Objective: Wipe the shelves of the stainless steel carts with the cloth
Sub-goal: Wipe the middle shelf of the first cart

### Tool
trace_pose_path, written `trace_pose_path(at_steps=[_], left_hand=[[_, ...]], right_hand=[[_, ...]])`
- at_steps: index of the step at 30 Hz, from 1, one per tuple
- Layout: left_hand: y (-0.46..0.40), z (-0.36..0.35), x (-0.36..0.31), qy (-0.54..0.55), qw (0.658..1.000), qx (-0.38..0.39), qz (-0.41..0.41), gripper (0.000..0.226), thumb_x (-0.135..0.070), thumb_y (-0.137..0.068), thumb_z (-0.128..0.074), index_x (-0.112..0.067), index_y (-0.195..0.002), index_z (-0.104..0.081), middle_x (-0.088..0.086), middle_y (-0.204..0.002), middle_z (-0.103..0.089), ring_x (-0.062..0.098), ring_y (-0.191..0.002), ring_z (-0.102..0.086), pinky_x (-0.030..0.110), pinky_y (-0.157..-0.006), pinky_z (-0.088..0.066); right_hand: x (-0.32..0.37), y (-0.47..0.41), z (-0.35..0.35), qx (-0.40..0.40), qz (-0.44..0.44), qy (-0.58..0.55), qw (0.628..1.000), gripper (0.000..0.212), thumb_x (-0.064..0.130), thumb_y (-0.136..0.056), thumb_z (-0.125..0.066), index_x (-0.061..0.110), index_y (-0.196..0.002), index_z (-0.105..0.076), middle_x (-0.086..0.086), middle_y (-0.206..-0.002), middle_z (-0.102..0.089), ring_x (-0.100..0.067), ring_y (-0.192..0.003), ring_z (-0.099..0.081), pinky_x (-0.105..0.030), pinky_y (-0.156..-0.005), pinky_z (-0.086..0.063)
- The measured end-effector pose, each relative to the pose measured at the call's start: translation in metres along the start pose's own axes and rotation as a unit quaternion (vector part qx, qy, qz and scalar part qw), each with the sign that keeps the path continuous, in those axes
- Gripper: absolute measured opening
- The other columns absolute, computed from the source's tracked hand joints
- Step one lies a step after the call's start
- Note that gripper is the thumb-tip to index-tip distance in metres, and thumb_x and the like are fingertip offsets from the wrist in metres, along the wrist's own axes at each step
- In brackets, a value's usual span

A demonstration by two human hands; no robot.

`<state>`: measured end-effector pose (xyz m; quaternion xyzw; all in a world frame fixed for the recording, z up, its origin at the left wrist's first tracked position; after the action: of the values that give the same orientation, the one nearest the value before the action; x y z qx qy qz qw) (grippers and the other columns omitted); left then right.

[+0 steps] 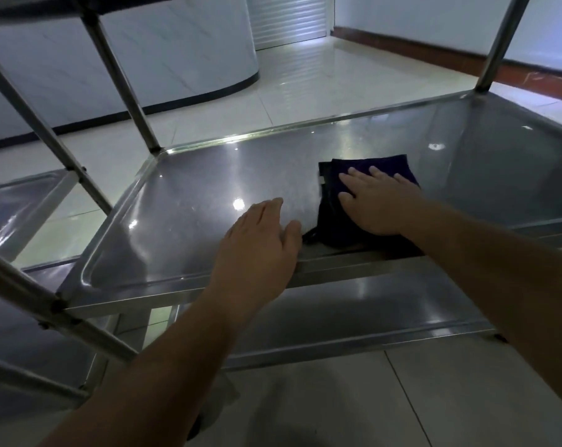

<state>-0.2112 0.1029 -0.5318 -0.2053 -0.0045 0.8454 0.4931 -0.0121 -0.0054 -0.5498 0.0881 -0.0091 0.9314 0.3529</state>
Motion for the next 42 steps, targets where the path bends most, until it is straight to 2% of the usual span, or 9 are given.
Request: trace_pose_path(at_steps=[5,9,15,20,24,27,32,37,42], left_hand=[[-0.003,-0.007,0.005,-0.032,0.999,0.04,0.018,0.042,-0.05,-0.108,-0.025,-0.025,-0.118,-0.058,0.004,-0.128,-0.064,0.024,-0.115,-0.061,0.051,-0.107,-0.049],[-0.002,-0.007,0.004,-0.043,0.998,0.045,0.022,0.044,-0.042,-0.108,-0.023,-0.018,-0.12,-0.057,0.009,-0.129,-0.063,0.03,-0.121,-0.059,0.053,-0.107,-0.048],[-0.003,-0.008,0.002,-0.032,0.998,0.045,0.03,0.046,-0.037,-0.107,-0.02,-0.014,-0.118,-0.059,0.011,-0.128,-0.062,0.029,-0.121,-0.056,0.052,-0.109,-0.045],[-0.006,-0.007,0.0,0.006,0.998,0.048,0.038,0.03,-0.033,-0.107,-0.02,-0.027,-0.092,-0.045,0.008,-0.112,-0.059,0.032,-0.115,-0.056,0.053,-0.105,-0.046],[-0.006,-0.006,0.001,-0.007,0.999,0.047,0.017,0.034,-0.033,-0.108,-0.023,-0.024,-0.101,-0.054,0.0,-0.111,-0.06,0.022,-0.113,-0.057,0.046,-0.105,-0.046],[-0.006,-0.005,0.002,-0.008,0.999,0.044,0.005,0.034,-0.036,-0.107,-0.024,-0.024,-0.101,-0.055,-0.003,-0.105,-0.059,0.016,-0.102,-0.056,0.042,-0.102,-0.048],[-0.004,-0.011,0.004,-0.036,0.997,0.067,0.014,0.05,-0.042,-0.107,-0.019,-0.017,-0.125,-0.058,0.007,-0.139,-0.06,0.029,-0.134,-0.053,0.053,-0.115,-0.041],[-0.004,-0.013,0.004,-0.049,0.996,0.074,0.017,0.055,-0.042,-0.106,-0.017,-0.013,-0.132,-0.056,0.011,-0.146,-0.056,0.03,-0.138,-0.049,0.053,-0.117,-0.039],[-0.007,-0.014,0.003,-0.041,0.996,0.076,0.005,0.047,-0.035,-0.108,-0.023,-0.01,-0.129,-0.056,0.017,-0.147,-0.054,0.03,-0.139,-0.047,0.052,-0.116,-0.038]], right_hand=[[-0.125,0.006,0.017,-0.002,-0.101,0.003,0.995,0.068,0.06,-0.1,-0.017,0.033,-0.162,-0.013,0.009,-0.171,-0.007,-0.025,-0.157,-0.009,-0.056,-0.122,-0.012],[-0.164,0.007,0.02,0.006,-0.133,0.021,0.991,0.06,0.052,-0.107,-0.021,0.031,-0.162,-0.012,0.008,-0.171,-0.006,-0.029,-0.156,-0.009,-0.059,-0.121,-0.013],[-0.04,0.035,0.008,0.026,-0.006,0.032,0.999,0.067,0.056,-0.099,-0.009,0.032,-0.162,-0.011,0.011,-0.171,-0.005,-0.027,-0.157,-0.009,-0.054,-0.121,-0.014],[0.056,0.075,-0.008,0.005,0.092,-0.021,0.996,0.065,0.053,-0.101,-0.011,0.033,-0.162,-0.009,0.014,-0.17,-0.006,-0.019,-0.157,-0.003,-0.048,-0.125,-0.002],[0.029,0.102,0.004,-0.045,0.09,-0.015,0.995,0.062,0.055,-0.102,-0.014,0.034,-0.16,-0.026,0.016,-0.166,-0.024,-0.011,-0.155,-0.016,-0.041,-0.126,-0.012],[-0.03,0.133,0.016,-0.133,0.034,0.0,0.991,0.063,0.055,-0.098,-0.022,0.03,-0.147,-0.053,0.009,-0.151,-0.052,-0.016,-0.143,-0.045,-0.044,-0.118,-0.033],[-0.129,0.16,0.03,-0.172,-0.122,0.019,0.977,0.059,0.048,-0.103,-0.025,0.018,-0.138,-0.061,-0.006,-0.139,-0.064,-0.029,-0.133,-0.055,-0.055,-0.112,-0.038],[-0.04,0.15,0.016,-0.214,-0.037,0.01,0.976,0.053,0.045,-0.101,-0.033,0.02,-0.135,-0.065,-0.001,-0.138,-0.065,-0.028,-0.131,-0.058,-0.047,-0.111,-0.037],[0.061,0.121,0.0,-0.133,0.082,-0.013,0.988,0.059,0.048,-0.104,-0.021,0.024,-0.15,-0.049,0.003,-0.154,-0.05,-0.024,-0.146,-0.04,-0.047,-0.121,-0.026]])
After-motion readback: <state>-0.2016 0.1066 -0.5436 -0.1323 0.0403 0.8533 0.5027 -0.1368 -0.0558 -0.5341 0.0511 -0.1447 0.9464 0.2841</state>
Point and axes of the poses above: each hand's wrist, its own y-axis away from the middle knuckle, its own z-axis out of the back of the hand, x = y × z, the point moved 7 cm from there along -y, towards the middle knuckle
